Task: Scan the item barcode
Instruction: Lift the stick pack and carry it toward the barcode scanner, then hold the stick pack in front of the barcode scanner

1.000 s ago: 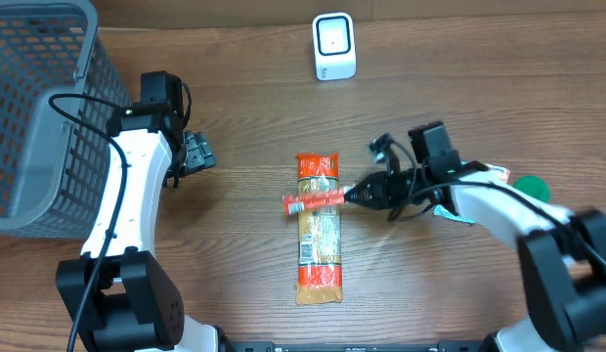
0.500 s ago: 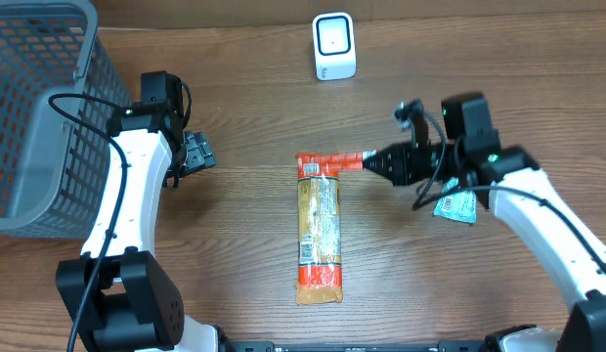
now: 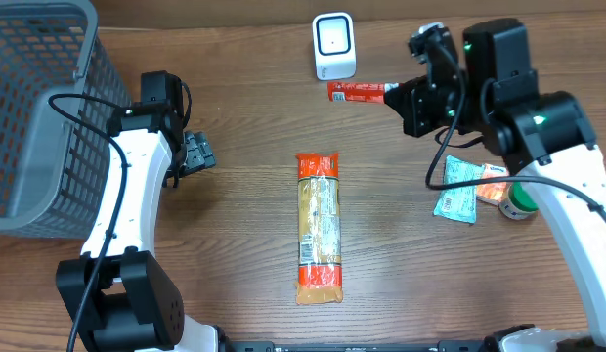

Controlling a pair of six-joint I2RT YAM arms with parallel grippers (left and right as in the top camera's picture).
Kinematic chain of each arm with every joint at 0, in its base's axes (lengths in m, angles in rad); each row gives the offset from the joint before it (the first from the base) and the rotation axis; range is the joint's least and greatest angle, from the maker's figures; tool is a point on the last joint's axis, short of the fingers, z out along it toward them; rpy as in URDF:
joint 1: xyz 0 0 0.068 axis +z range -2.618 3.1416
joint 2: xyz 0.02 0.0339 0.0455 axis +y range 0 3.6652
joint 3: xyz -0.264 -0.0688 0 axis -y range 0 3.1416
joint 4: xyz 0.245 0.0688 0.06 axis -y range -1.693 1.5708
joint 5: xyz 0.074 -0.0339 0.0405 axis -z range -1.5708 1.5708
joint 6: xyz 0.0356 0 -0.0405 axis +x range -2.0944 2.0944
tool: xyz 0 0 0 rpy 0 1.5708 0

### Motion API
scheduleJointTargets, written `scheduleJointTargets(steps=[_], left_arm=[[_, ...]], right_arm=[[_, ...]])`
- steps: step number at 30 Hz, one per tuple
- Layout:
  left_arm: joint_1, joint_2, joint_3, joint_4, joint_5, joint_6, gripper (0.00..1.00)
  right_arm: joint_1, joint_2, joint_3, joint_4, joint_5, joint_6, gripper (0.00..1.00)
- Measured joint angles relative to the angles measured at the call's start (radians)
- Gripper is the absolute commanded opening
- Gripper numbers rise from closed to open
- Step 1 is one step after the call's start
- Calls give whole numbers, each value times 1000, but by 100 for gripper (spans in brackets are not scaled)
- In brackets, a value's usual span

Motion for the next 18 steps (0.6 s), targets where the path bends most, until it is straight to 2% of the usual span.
scheduleJointTargets(steps=[4, 11, 18], left_arm=[[0, 0, 0, 0, 0, 0, 100], [0, 0, 0, 0, 0, 0, 100], [0, 0, 0, 0, 0, 0, 100]], right_arm=[[70, 51, 0, 76, 143, -109, 4], [166, 209, 0, 316, 414, -314, 4], [192, 349, 0, 495, 624, -539, 4]])
